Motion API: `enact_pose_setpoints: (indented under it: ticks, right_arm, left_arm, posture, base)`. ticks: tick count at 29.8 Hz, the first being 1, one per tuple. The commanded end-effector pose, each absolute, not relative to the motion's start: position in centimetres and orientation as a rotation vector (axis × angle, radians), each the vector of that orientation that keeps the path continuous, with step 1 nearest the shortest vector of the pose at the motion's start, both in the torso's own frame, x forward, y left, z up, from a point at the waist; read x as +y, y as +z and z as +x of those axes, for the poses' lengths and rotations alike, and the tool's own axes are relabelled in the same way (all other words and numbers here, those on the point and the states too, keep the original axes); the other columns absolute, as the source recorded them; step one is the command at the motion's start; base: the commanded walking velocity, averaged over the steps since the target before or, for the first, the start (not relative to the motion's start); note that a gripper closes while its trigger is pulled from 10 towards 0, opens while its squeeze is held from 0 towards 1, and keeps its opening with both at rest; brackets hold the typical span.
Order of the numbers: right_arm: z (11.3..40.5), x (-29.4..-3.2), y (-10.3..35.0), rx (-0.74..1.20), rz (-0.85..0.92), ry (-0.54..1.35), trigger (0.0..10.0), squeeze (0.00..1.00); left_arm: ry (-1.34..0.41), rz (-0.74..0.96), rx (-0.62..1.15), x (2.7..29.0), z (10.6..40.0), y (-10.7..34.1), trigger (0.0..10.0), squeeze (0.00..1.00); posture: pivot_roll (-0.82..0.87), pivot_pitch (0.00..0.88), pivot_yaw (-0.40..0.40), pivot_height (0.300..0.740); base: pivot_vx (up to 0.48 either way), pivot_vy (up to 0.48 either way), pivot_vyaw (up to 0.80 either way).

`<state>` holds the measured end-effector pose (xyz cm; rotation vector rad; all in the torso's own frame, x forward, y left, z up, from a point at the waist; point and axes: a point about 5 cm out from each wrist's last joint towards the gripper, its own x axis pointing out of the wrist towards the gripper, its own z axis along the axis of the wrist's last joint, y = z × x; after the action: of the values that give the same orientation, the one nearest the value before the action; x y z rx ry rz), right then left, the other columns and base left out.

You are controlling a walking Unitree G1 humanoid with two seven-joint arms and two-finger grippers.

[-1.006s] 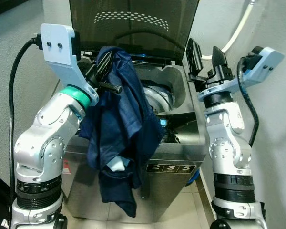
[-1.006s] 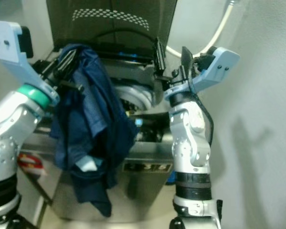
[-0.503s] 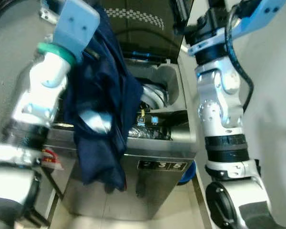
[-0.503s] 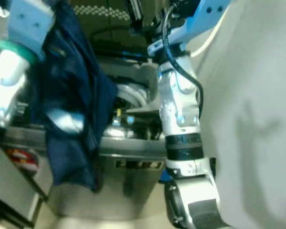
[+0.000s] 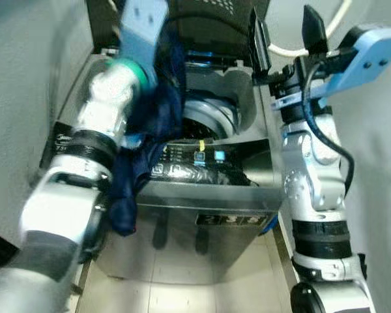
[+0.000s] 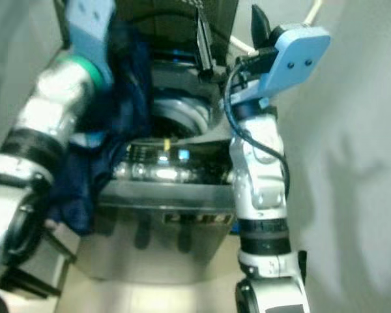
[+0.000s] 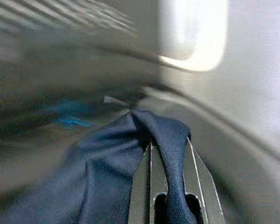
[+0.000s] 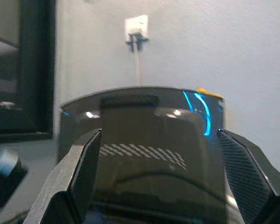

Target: Clothes washing

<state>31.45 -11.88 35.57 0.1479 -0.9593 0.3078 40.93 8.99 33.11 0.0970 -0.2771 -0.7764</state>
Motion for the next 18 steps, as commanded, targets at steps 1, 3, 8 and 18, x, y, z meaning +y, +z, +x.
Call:
enact_pose_setpoints:
  ticks: [1,3,8,18]
  right_arm:
    - [31.1,-11.9,35.5,-0.966,0.140,0.304,10.0,0.00]
    - [31.1,-11.9,35.5,-0.966,0.140,0.304,10.0,0.00]
    - [31.0,-11.6,35.2,-0.947,0.152,0.312,10.0,0.00]
    - [31.2,-10.8,34.8,-0.924,0.182,0.350,10.0,0.00]
  left_arm:
    - [-0.964,0.110,-0.247,8.3,40.2,32.6,10.0,0.00]
    - [-0.964,0.110,-0.247,8.3,40.2,32.6,10.0,0.00]
    - [-0.992,0.089,-0.304,9.1,39.7,33.4,10.0,1.00]
    - [-0.886,0.185,-0.619,11.5,32.8,36.1,10.0,1.00]
  posture:
    - [-0.04,0.181,0.017,0.740]
    - [-0.04,0.181,0.017,0.740]
    - [-0.02,0.170,0.010,0.740]
    - [0.04,0.147,-0.002,0.740]
  base:
    - [0.000,0.000,0.00]
    - [0.000,0.000,0.00]
    - [0.000,0.000,0.00]
    - [0.000,0.000,0.00]
